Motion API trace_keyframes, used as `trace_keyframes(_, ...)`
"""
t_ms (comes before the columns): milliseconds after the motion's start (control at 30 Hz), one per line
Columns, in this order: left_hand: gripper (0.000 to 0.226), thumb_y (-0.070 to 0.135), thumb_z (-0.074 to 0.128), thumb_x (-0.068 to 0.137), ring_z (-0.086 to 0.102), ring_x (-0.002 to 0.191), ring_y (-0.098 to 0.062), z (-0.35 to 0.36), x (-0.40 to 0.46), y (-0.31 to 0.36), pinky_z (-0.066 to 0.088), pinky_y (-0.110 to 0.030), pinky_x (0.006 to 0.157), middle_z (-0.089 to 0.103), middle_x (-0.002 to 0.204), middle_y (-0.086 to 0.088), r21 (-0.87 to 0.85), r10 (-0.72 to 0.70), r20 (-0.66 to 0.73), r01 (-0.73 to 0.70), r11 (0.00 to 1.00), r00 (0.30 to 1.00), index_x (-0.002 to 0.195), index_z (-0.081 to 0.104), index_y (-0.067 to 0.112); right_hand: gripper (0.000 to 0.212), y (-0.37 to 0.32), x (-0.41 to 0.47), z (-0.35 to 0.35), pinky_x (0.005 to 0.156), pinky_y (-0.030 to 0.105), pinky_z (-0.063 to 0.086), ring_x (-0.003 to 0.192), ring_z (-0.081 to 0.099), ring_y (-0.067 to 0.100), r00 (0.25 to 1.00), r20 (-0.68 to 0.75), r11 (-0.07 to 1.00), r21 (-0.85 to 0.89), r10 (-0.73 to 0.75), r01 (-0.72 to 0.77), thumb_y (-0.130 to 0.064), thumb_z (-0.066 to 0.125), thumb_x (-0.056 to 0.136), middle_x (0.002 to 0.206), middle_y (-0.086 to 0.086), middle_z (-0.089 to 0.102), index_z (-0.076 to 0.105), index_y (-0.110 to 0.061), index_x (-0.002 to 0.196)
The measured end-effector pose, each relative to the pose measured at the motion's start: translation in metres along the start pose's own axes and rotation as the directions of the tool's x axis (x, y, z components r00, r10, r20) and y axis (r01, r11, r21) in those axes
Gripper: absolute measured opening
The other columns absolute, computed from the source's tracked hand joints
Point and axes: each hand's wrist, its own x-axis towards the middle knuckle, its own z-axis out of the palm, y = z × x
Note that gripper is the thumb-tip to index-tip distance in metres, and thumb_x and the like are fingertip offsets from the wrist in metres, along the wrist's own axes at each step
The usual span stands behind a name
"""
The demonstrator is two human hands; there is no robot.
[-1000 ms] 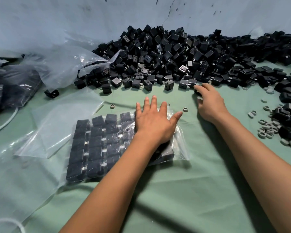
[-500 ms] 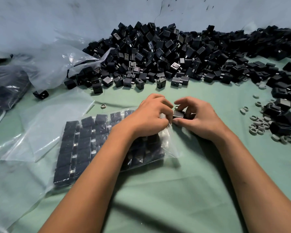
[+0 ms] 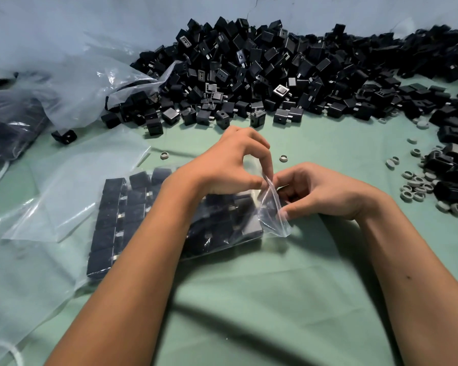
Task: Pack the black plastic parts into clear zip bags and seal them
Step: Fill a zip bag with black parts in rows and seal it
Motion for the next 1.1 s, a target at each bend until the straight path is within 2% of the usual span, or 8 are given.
trace_keyframes(67, 0.012, 0.023, 0.08, 0.079, 0.037, 0.128, -0.014, -0.0003, 0.0, -0.0004, 0.037, -0.03, 0.095, 0.056, 0.126, 0.008, 0.009, 0.01, -0.001, -0.01, 1.0, 1.0, 0.082, 0.077, 0.035, 0.037, -0.0002, -0.0013, -0.0005, 0.093, 0.051, 0.047, 0.098, 0.063, 0.035, 0.999, 0.037, 1.0, 0.006, 0.012, -0.012, -0.001, 0.078, 0.081, 0.113, 0.034, 0.069, 0.069, 0.002, 0.117)
trace_keyframes(167, 0.012, 0.024, 0.08, 0.078, 0.039, 0.126, -0.015, -0.0016, 0.0002, -0.0015, 0.04, -0.033, 0.093, 0.058, 0.124, 0.009, 0.007, 0.007, -0.011, -0.007, 1.0, 1.0, 0.082, 0.077, 0.034, 0.03, -0.0005, -0.0016, -0.0026, 0.085, 0.051, 0.044, 0.096, 0.062, 0.03, 0.999, 0.042, 1.0, 0.007, 0.013, -0.014, -0.005, 0.077, 0.085, 0.109, 0.023, 0.073, 0.073, -0.005, 0.115)
trace_keyframes(300, 0.012, 0.024, 0.081, 0.077, 0.042, 0.124, -0.015, -0.0011, 0.0006, -0.0003, 0.037, -0.028, 0.087, 0.059, 0.123, 0.009, 0.019, 0.02, -0.019, -0.019, 1.0, 1.0, 0.082, 0.078, 0.034, 0.021, -0.0016, 0.0004, -0.0012, 0.064, 0.024, 0.05, 0.083, 0.064, 0.015, 0.999, 0.035, 1.0, 0.004, -0.012, 0.012, -0.009, 0.075, 0.09, 0.099, 0.011, 0.076, 0.076, -0.008, 0.111)
trace_keyframes(333, 0.012, 0.024, 0.081, 0.077, 0.043, 0.123, -0.015, -0.001, 0.0007, 0.0002, 0.036, -0.026, 0.085, 0.06, 0.122, 0.009, 0.021, 0.024, -0.02, -0.023, 1.0, 1.0, 0.082, 0.078, 0.034, 0.019, -0.001, 0.001, -0.0003, 0.062, 0.022, 0.052, 0.081, 0.064, 0.014, 0.999, 0.037, 1.0, 0.027, -0.016, 0.015, -0.008, 0.075, 0.089, 0.098, 0.012, 0.076, 0.077, -0.008, 0.108)
trace_keyframes(500, 0.013, 0.024, 0.083, 0.076, 0.045, 0.122, -0.015, -0.0033, -0.0003, 0.0, 0.036, -0.027, 0.091, 0.061, 0.122, 0.009, 0.011, 0.023, -0.026, -0.023, 1.0, 0.999, 0.08, 0.077, 0.035, 0.016, 0.0041, 0.0039, -0.0003, 0.065, 0.025, 0.06, 0.075, 0.069, 0.02, 1.0, 0.009, 0.995, 0.098, -0.022, 0.021, -0.005, 0.077, 0.085, 0.091, 0.017, 0.075, 0.078, -0.007, 0.101)
trace_keyframes(700, 0.016, 0.022, 0.085, 0.076, 0.048, 0.12, -0.011, -0.0022, -0.001, 0.0014, 0.036, -0.019, 0.083, 0.061, 0.122, 0.007, -0.007, 0.014, -0.019, -0.014, 1.0, 1.0, 0.079, 0.077, 0.035, 0.016, 0.0058, 0.0058, 0.0004, 0.065, 0.023, 0.06, 0.067, 0.07, 0.018, 1.0, 0.017, 0.993, 0.12, -0.017, 0.015, -0.011, 0.08, 0.08, 0.082, 0.016, 0.074, 0.077, -0.007, 0.095)
trace_keyframes(933, 0.016, 0.02, 0.087, 0.075, 0.05, 0.115, -0.003, -0.0064, -0.0036, 0.0022, 0.032, -0.003, 0.085, 0.062, 0.122, 0.006, -0.034, 0.03, -0.063, -0.032, 0.999, 0.998, 0.08, 0.077, 0.032, 0.022, 0.007, 0.0062, -0.0005, 0.073, 0.032, 0.06, 0.084, 0.07, 0.026, 0.998, 0.005, 0.99, 0.132, -0.055, 0.054, 0.012, 0.068, 0.085, 0.099, 0.025, 0.073, 0.065, 0.013, 0.106)
trace_keyframes(1100, 0.011, 0.02, 0.087, 0.076, 0.053, 0.115, -0.007, -0.0038, -0.0027, 0.0053, 0.034, -0.005, 0.078, 0.064, 0.119, 0.005, -0.011, 0.028, -0.05, -0.028, 1.0, 0.998, 0.083, 0.08, 0.025, 0.022, 0.0051, 0.0065, -0.0007, 0.083, 0.039, 0.061, 0.091, 0.07, 0.034, 0.998, -0.037, 0.997, 0.056, -0.052, 0.054, 0.014, 0.073, 0.082, 0.103, 0.033, 0.072, 0.062, 0.015, 0.102)
